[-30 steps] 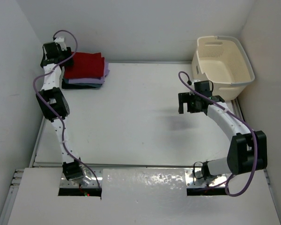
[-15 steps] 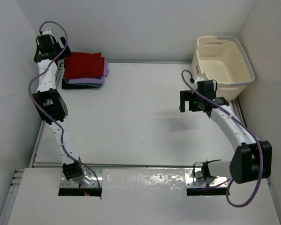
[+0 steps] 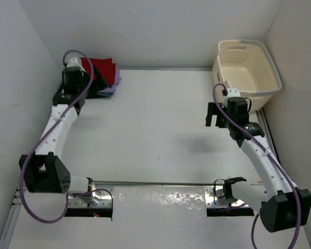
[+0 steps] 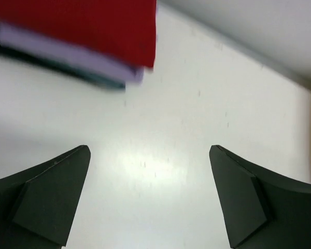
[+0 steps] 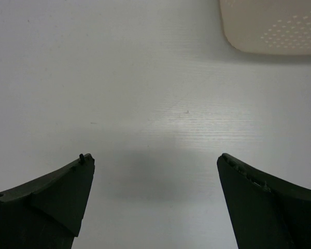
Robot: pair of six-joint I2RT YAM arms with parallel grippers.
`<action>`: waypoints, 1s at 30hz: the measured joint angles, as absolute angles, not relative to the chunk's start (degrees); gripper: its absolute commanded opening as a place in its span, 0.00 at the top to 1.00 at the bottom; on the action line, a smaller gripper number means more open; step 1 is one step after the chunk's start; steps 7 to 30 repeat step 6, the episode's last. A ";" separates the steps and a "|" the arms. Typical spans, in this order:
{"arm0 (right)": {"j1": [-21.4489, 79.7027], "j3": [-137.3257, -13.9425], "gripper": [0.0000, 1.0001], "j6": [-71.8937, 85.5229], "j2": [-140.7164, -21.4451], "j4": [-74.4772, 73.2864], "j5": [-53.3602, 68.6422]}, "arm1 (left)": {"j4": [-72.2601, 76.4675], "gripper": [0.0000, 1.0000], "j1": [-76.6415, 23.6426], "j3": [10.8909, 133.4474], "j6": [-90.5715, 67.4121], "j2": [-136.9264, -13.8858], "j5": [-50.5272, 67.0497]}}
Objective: Fold and stack the t-shirts
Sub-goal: Put the neatly folded tshirt into the corner of the board with the left arm
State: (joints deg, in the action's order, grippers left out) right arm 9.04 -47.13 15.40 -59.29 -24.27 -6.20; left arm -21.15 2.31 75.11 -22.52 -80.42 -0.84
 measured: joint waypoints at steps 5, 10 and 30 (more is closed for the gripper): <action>9.04 -44.07 0.01 16.97 -57.08 -24.27 -7.70 | -23.75 0.00 -0.21 59.72 -26.02 -70.13 -2.52; 9.04 -43.42 0.01 17.19 -56.66 -24.14 -7.81 | -24.71 0.00 -0.03 58.94 -26.33 -68.88 -3.49; 9.04 -43.42 0.01 17.19 -56.66 -24.14 -7.81 | -24.71 0.00 -0.03 58.94 -26.33 -68.88 -3.49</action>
